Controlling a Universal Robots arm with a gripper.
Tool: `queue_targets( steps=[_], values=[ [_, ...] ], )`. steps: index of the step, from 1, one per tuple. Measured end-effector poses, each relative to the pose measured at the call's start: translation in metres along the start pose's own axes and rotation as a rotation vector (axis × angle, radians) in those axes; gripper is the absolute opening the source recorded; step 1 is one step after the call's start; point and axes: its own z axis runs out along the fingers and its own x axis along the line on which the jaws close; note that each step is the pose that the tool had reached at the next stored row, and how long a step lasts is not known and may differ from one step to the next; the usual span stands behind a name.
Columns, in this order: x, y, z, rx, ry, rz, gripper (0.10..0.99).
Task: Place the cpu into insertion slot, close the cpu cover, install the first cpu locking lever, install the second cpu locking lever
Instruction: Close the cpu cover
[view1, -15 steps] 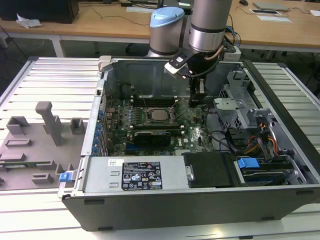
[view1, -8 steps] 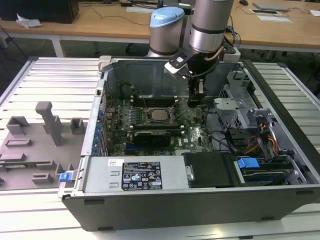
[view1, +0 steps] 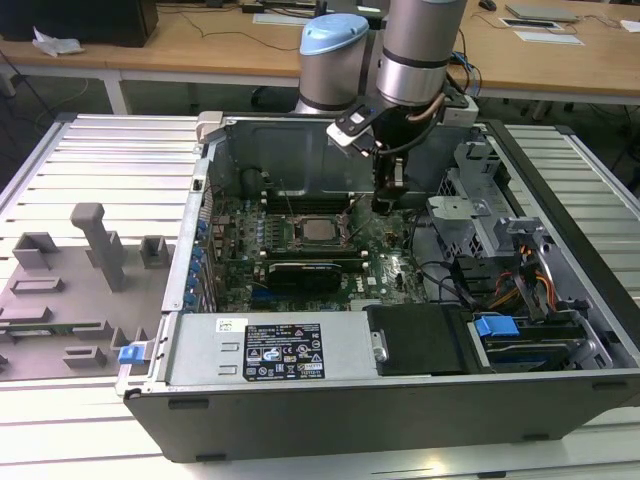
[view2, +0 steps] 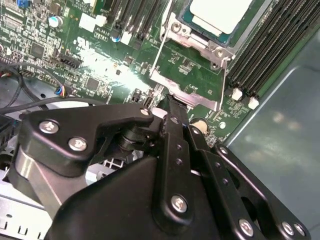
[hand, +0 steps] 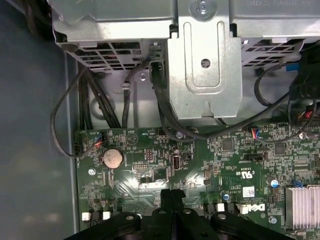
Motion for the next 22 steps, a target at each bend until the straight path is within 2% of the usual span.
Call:
queue_targets(
  steps=[7, 12, 19, 22],
  values=[
    [0.0076, -0.0185, -0.0001, -0.003, 0.0002, 0.0, 0.106],
    [0.0083, -0.0287, -0.0001, -0.007, 0.0004, 0.0, 0.106],
    [0.0077, -0.0404, 0.0001, -0.01, 0.0005, 0.0, 0.106],
    [0.0077, -0.0415, 0.0001, -0.011, 0.0006, 0.0, 0.106]
  ],
)
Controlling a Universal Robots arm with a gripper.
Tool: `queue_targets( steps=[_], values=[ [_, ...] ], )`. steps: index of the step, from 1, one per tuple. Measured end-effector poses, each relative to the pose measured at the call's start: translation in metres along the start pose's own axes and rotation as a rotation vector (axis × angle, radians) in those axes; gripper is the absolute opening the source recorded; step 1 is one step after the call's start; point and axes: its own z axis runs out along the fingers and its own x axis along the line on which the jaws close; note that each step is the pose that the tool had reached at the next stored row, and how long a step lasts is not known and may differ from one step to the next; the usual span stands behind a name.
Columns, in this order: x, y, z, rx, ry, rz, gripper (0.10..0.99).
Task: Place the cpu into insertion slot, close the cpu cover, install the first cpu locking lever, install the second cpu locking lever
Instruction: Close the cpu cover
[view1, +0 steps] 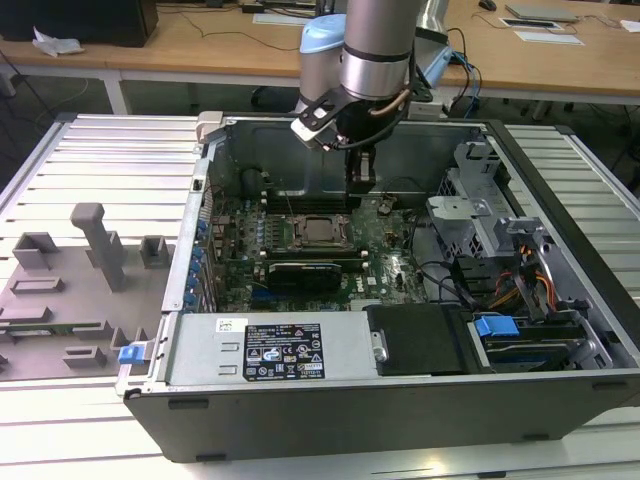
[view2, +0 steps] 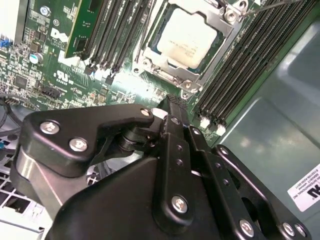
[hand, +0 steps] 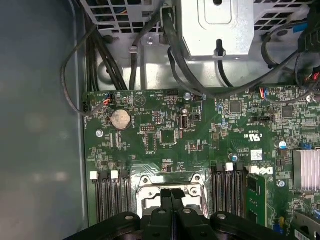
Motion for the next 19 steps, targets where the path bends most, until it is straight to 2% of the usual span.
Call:
queue_targets(
  steps=[3, 4, 10, 12, 19],
  values=[
    [-0.0002, -0.0055, 0.0008, -0.021, 0.0009, 0.0, 0.106],
    [-0.0004, -0.0099, 0.0017, -0.027, 0.0014, -0.001, 0.106],
    [-0.0019, -0.0321, 0.0064, -0.028, 0.0014, -0.003, 0.106],
    [-0.0026, -0.0369, 0.0089, -0.028, 0.0014, -0.004, 0.106],
    [-0.0032, -0.0394, 0.0134, -0.028, 0.0005, -0.011, 0.106]
  ],
)
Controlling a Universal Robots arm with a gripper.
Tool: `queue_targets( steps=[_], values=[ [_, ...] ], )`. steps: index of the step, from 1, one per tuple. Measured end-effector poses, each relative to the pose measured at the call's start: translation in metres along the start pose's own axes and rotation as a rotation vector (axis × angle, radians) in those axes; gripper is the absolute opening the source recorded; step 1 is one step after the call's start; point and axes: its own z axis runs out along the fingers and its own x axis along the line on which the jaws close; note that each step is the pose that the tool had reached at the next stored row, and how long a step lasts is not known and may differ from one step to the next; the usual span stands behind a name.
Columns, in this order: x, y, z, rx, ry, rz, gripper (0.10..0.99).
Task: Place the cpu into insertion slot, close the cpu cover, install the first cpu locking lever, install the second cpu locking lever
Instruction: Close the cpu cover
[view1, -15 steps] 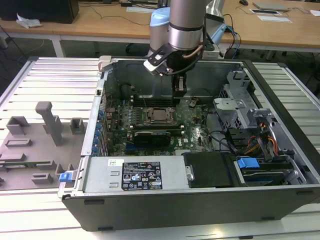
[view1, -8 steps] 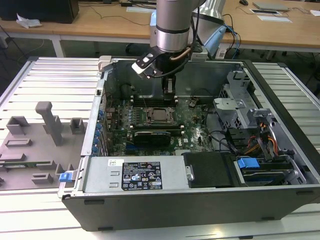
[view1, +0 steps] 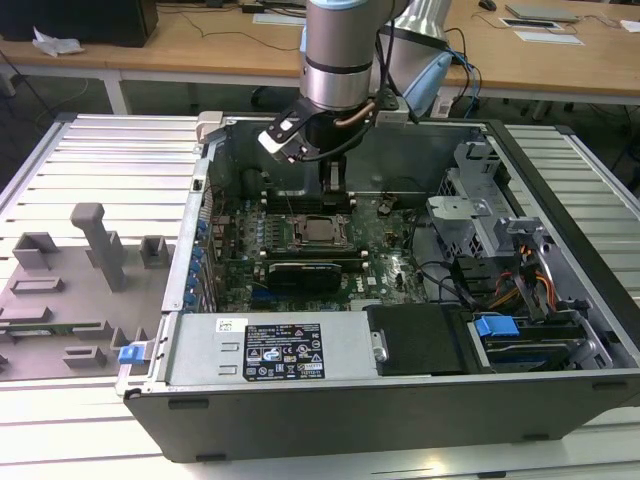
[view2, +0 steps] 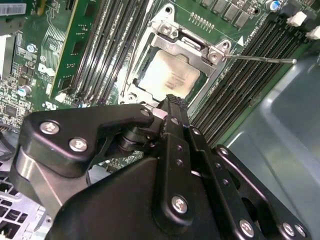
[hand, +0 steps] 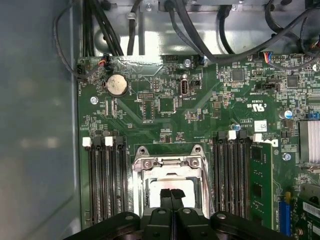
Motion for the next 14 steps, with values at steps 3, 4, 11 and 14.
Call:
queue_targets(
  steps=[3, 4, 11, 14],
  values=[
    [0.0, 0.0001, 0.0001, 0.0, -0.0001, -0.003, 0.106],
    [0.0001, 0.0001, 0.0001, -0.001, 0.0001, -0.01, 0.106],
    [0.0, 0.0, 0.0001, -0.007, 0.0058, -0.217, 0.106],
    [0.0001, 0.0, 0.0002, -0.01, 0.0088, -0.319, 0.106]
  ],
)
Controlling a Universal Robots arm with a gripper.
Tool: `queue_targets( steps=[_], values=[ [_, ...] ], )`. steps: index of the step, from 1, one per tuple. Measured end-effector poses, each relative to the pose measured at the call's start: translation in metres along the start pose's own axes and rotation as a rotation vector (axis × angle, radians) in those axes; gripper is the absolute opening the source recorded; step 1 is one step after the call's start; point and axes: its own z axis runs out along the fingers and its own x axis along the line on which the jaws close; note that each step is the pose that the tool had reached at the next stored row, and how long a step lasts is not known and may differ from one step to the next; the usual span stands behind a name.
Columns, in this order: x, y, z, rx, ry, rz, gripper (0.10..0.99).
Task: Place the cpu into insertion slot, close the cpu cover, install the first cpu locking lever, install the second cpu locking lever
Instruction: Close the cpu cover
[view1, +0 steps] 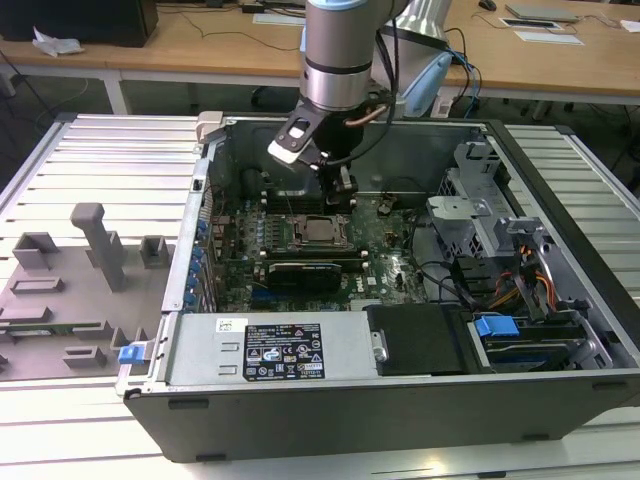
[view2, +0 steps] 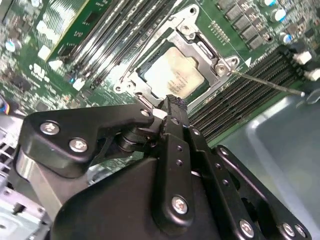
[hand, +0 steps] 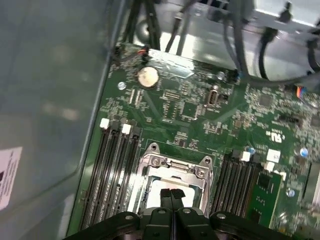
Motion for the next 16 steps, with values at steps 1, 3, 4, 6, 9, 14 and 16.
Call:
queue_targets(
  steps=[1, 3, 4, 6, 9, 14, 16],
  values=[
    [0.0, 0.0, 0.0, -0.001, 0.0006, -0.021, 0.106],
    [0.0, 0.0, 0.0, -0.003, 0.0026, -0.099, 0.106],
    [0.0, 0.0, 0.0, -0.004, 0.0031, -0.123, 0.106],
    [0.0, 0.0, 0.0, -0.005, 0.0043, -0.175, 0.106],
    [0.0, 0.0, 0.0001, -0.009, 0.0067, -0.286, 0.106],
    [0.0, 0.0, 0.0001, -0.014, 0.0106, -0.462, 0.106],
    [0.0001, 0.0, 0.0001, -0.015, 0.0113, -0.502, 0.106]
  ],
)
